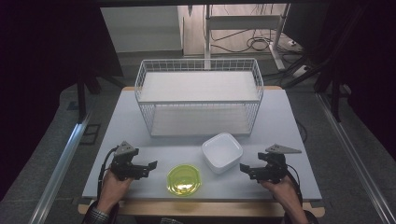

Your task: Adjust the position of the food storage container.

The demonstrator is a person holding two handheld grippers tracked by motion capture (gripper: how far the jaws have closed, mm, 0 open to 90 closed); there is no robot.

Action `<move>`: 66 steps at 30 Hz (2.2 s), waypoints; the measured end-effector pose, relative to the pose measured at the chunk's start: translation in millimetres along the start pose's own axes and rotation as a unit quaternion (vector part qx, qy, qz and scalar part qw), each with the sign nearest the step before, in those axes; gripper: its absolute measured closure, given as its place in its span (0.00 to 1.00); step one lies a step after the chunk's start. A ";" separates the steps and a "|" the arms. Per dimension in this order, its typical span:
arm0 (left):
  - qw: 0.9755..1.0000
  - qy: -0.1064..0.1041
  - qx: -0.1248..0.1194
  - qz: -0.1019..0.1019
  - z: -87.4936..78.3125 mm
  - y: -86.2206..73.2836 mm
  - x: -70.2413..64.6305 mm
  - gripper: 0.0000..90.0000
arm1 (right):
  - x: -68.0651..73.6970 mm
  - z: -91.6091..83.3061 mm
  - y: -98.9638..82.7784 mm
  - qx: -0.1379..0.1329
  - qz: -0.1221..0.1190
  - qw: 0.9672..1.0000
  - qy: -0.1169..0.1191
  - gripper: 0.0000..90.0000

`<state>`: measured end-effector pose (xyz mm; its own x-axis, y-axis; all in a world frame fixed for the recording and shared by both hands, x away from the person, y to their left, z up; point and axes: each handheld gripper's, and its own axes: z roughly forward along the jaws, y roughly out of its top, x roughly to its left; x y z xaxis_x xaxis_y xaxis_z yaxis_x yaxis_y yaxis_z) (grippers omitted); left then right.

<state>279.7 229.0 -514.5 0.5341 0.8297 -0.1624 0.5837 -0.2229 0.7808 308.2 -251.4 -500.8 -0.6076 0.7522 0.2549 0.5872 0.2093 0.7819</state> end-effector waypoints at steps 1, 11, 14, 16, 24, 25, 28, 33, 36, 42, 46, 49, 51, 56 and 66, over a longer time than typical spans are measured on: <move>1.000 -0.004 -0.003 -0.001 -0.6 -0.1 0.1 0.03 | 1.9 0.6 0.1 0.005 -0.012 1.000 0.003 0.00; 1.000 0.000 -0.001 0.025 -2.5 2.0 -7.0 0.11 | 7.7 3.2 1.6 0.028 -0.040 0.998 -0.030 0.07; 0.999 0.004 -0.002 0.032 -4.4 2.8 -9.6 0.15 | 7.0 4.9 1.1 0.035 -0.039 0.998 -0.034 0.09; 0.999 0.004 -0.007 0.035 -6.8 3.7 -11.0 0.18 | 6.5 4.6 1.4 0.034 -0.037 0.998 -0.035 0.11; 0.997 -0.034 -0.043 0.054 -23.6 14.7 -27.2 0.36 | 5.9 1.6 3.1 0.023 -0.035 0.998 -0.041 0.15; 0.997 -0.043 -0.044 0.056 -25.0 16.3 -30.8 0.40 | 6.1 1.5 3.2 0.022 -0.037 0.998 -0.042 0.15; 0.995 -0.059 -0.043 0.066 -26.5 20.9 -43.7 0.48 | 6.8 0.6 3.9 0.019 -0.040 0.998 -0.046 0.17; 0.994 -0.076 -0.036 0.076 -24.3 26.3 -66.2 0.61 | 7.9 -0.5 4.4 0.018 -0.045 0.997 -0.052 0.19; 0.992 -0.094 -0.035 0.079 -23.0 29.4 -76.9 0.70 | 8.4 -0.8 4.6 0.017 -0.047 0.997 -0.054 0.19; 0.987 -0.123 -0.032 0.093 -16.9 32.4 -94.6 0.92 | 9.4 -1.2 5.2 0.019 -0.049 0.997 -0.058 0.21; 0.983 -0.142 -0.028 0.112 -9.0 33.8 -108.8 1.00 | 9.5 -1.5 5.6 0.019 -0.052 0.997 -0.059 0.21; 0.980 -0.156 -0.027 0.121 -4.8 34.8 -120.2 1.00 | 9.4 -2.3 6.0 0.018 -0.053 0.997 -0.060 0.21; 0.978 -0.162 -0.021 0.130 -1.9 34.8 -127.6 1.00 | 9.2 -2.8 6.2 0.018 -0.052 0.997 -0.060 0.21; 0.975 -0.172 -0.009 0.142 6.0 33.1 -143.4 1.00 | 9.2 -2.5 6.2 0.020 -0.053 0.997 -0.058 0.22; 0.971 -0.175 0.031 0.161 24.1 21.6 -167.4 1.00 | 9.7 -0.8 5.6 0.026 -0.055 0.996 -0.059 0.22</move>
<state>217.7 72.9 -485.0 0.8637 0.4894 -0.1206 0.3827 -0.4810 0.7888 305.2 -243.5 -493.5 -0.6042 0.7907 0.0988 0.5499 0.3240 0.7699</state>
